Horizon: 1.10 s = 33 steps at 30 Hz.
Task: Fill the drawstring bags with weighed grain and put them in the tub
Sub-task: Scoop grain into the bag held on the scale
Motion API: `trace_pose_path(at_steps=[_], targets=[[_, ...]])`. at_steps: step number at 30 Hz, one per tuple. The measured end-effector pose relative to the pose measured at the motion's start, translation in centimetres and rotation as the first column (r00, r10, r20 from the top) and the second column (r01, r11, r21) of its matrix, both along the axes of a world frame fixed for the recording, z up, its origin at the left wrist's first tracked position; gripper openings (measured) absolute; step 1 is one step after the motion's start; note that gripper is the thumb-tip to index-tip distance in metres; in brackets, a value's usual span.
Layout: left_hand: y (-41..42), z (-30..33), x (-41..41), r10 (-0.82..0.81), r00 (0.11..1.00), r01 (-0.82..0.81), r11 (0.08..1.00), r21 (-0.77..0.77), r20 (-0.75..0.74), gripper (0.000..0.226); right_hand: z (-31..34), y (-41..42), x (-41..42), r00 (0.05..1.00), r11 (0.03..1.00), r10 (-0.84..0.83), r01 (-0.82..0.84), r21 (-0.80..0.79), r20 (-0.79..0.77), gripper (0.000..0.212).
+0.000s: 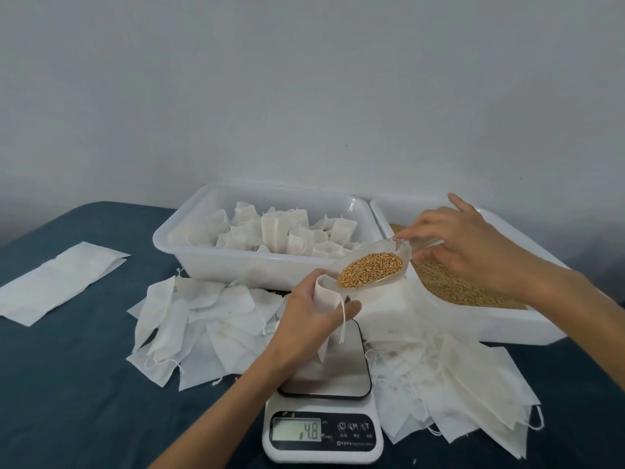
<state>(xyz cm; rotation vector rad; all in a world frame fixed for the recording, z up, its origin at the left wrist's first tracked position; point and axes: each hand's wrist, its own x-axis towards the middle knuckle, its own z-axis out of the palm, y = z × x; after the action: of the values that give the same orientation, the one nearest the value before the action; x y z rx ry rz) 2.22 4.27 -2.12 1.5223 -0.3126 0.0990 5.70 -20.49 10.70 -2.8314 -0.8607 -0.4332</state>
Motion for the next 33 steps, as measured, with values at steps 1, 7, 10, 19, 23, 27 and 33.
trace_pose_path(at_steps=[1,7,10,19,23,27,33], targets=[[0.0,-0.1,0.0,-0.007,1.0,0.007,1.0,0.002,0.002,0.028,0.0,0.1,0.0,1.0,1.0,-0.001,0.002,-0.017,0.011,0.036],[0.0,-0.5,0.2,-0.022,1.0,0.022,0.999,0.033,0.003,0.029,0.0,0.3,0.1,0.998,0.997,0.009,-0.004,-0.079,0.059,0.036],[0.0,-0.5,0.2,-0.024,1.0,0.024,0.999,0.039,0.017,0.027,0.1,0.4,0.1,0.996,0.995,0.004,0.005,-0.095,0.09,0.035],[0.0,-0.4,0.1,-0.004,1.0,0.003,0.999,0.052,0.027,0.027,0.7,1.0,-0.8,0.989,0.989,-0.005,0.027,-0.143,0.15,0.037],[0.0,-0.6,0.2,0.003,0.999,-0.005,0.998,0.062,0.035,0.028,0.7,1.1,-0.9,0.99,0.99,-0.014,0.034,-0.137,0.143,0.036],[0.0,-0.7,0.3,0.006,0.999,-0.008,0.999,0.054,0.037,0.03,0.7,1.1,-1.0,0.989,0.99,-0.012,0.031,-0.135,0.144,0.036],[0.0,-0.7,0.3,0.005,0.999,-0.007,0.999,0.049,0.041,0.026,0.7,1.2,-1.0,0.989,0.989,-0.013,0.034,-0.141,0.146,0.036]])
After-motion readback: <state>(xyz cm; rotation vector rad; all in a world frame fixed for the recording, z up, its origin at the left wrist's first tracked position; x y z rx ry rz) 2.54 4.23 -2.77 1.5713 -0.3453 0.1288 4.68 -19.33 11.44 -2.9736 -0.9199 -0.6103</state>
